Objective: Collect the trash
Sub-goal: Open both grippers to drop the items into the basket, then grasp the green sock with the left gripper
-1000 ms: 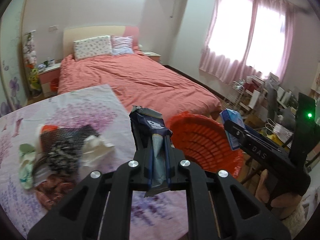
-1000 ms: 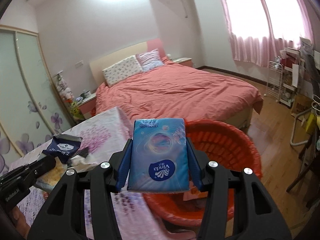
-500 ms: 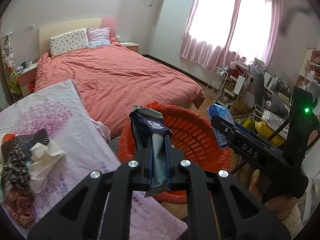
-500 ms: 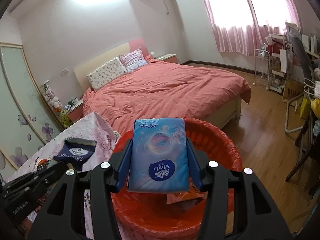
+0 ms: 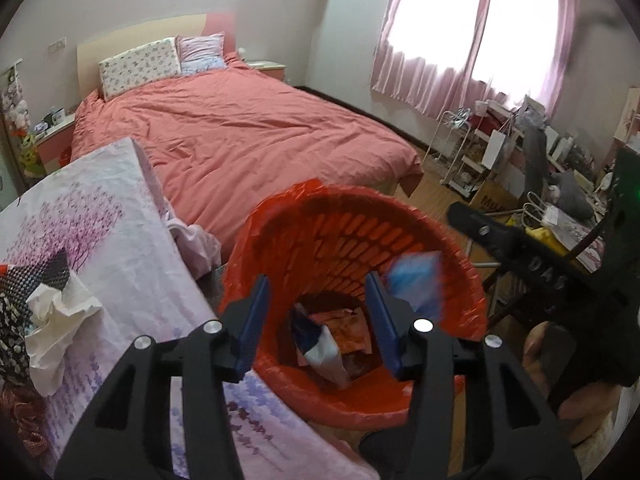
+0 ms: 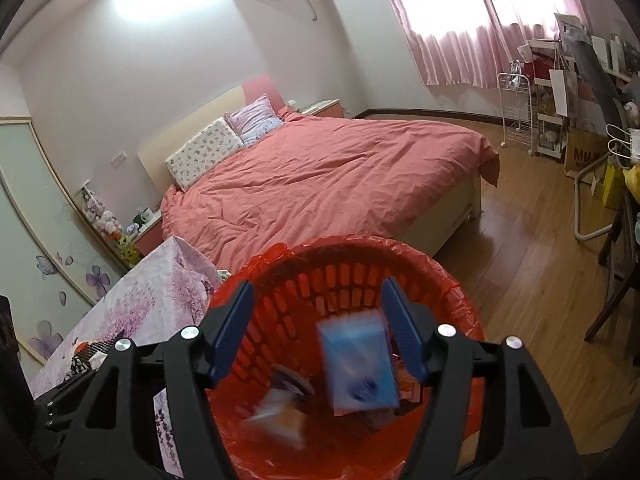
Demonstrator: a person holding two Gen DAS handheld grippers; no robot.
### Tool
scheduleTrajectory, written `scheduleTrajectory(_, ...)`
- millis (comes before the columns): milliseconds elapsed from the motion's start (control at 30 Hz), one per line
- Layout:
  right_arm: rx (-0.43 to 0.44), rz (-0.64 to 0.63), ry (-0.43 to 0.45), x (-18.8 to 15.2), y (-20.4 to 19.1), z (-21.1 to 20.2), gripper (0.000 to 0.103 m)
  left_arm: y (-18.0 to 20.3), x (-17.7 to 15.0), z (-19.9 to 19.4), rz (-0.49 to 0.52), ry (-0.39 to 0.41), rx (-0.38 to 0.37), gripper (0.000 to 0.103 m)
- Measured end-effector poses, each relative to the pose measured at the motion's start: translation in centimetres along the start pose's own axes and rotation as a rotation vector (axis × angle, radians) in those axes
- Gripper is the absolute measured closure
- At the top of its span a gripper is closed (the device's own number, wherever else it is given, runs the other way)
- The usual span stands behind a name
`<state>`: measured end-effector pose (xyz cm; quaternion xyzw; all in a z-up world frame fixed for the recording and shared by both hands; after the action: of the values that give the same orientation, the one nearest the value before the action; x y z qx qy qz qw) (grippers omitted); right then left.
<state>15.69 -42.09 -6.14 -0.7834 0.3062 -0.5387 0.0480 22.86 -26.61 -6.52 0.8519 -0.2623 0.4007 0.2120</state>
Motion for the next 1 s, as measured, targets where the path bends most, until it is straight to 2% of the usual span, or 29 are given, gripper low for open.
scheduleTrajectory(200,-0.017,-0.059,-0.004,-0.3,-1.0,-0.3,0.037,-1.7,-1.0,-0.9,0.015,-0.004,0.069,0.048)
scheduleTrajectory(367,-0.017,-0.101,-0.005,-0.3,-2.3,-0.4,0.037,-3.4,-1.6,-3.0,0.029,0.019,0.138,0.038)
scheduleTrajectory(533,-0.008,-0.154,-0.015,-0.9,-4.5,-0.6,0.037,-6.4,-2.1,-5.8,0.019,0.041,0.203,0.036)
scheduleTrajectory(867,0.048,-0.284,-0.043,-3.2,-10.9,-1.2,0.034,-15.1,-3.3,-12.3,-0.078,0.087,0.347,0.036)
scheduleTrajectory(1000,0.084,-0.326,-0.064,-4.4,-13.5,-1.2,0.034,-20.7,-4.8,-15.1,-0.152,0.088,0.443,0.036)
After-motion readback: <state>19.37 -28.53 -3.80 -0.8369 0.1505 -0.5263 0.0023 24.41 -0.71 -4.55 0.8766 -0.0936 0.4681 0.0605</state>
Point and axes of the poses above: each gripper's, at about its wrist camera, not at the fingertips, and z roughly the way its jaws point, y to its right, x to its top, the point moved 3 cm from there along z, roughly the way its jaws point, and after that the axes turned 9 degrees about y, right-handed, at the moved point
